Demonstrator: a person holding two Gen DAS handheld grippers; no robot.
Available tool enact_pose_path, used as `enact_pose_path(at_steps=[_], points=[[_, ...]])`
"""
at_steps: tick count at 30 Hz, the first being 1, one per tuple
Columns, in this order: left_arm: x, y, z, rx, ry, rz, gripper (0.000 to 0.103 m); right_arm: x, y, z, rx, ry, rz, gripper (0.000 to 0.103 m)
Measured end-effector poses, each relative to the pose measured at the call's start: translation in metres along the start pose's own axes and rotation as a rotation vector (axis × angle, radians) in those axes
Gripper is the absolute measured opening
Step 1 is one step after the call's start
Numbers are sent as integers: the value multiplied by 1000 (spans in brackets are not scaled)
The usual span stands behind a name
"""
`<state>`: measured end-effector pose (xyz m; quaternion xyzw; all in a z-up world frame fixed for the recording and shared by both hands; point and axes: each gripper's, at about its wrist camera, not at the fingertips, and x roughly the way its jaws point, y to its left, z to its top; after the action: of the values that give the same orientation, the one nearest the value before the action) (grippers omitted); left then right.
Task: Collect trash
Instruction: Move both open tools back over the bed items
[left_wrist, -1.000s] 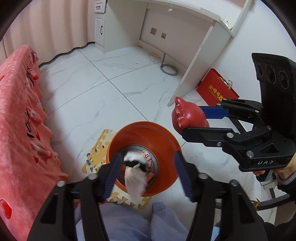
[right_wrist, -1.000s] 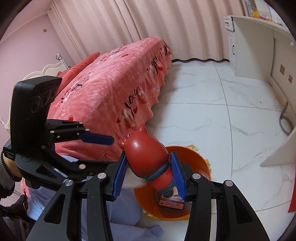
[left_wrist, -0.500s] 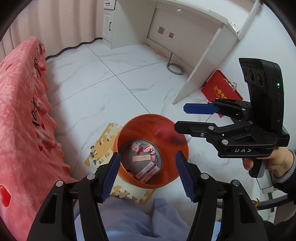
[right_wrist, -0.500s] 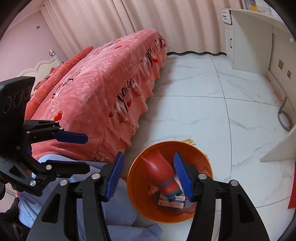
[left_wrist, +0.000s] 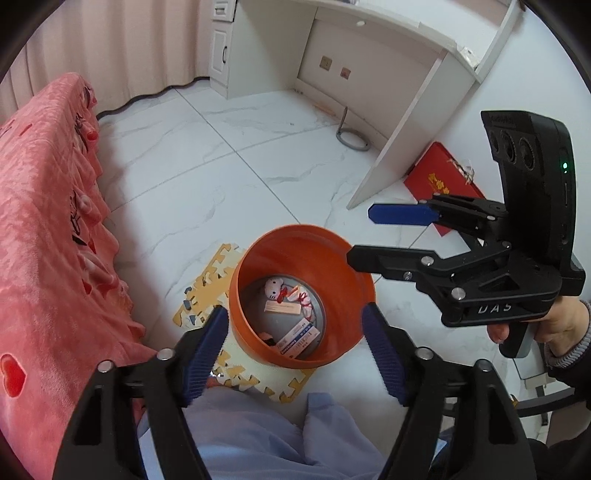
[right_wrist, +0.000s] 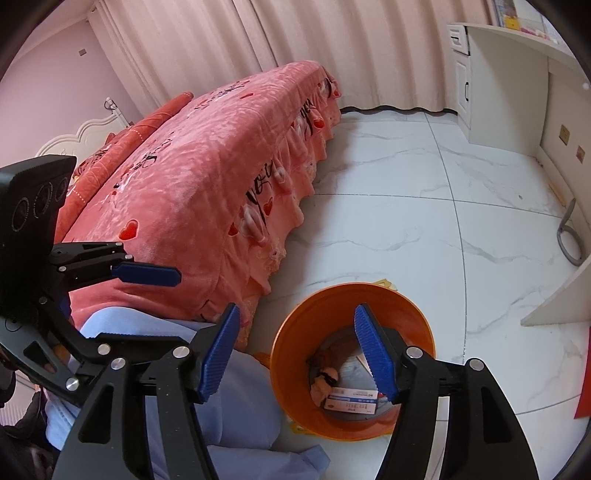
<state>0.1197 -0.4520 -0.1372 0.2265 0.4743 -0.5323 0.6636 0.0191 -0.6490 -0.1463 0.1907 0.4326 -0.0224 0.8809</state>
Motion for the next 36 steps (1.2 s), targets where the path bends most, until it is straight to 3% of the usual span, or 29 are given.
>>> enact_pose_path(at_steps=[6, 9, 19, 23, 25, 36], points=[[-19, -3, -5, -7, -32, 15, 75, -13, 18, 3, -28, -19, 15, 67], [-32, -2, -12, -13, -55, 33, 86, -22, 32, 5, -43, -34, 26, 73], [-96, 5, -45, -80, -151, 128, 89, -44, 92, 12, -131, -66, 112, 78], [-128, 11, -66, -124, -194, 178, 90, -49, 130, 15, -199, -70, 167, 79], [-144, 15, -79, -149, -218, 213, 95, -49, 148, 16, -232, -72, 188, 79], [-220, 39, -162, -348, -305, 357, 95, -46, 271, 20, -429, -57, 345, 82]])
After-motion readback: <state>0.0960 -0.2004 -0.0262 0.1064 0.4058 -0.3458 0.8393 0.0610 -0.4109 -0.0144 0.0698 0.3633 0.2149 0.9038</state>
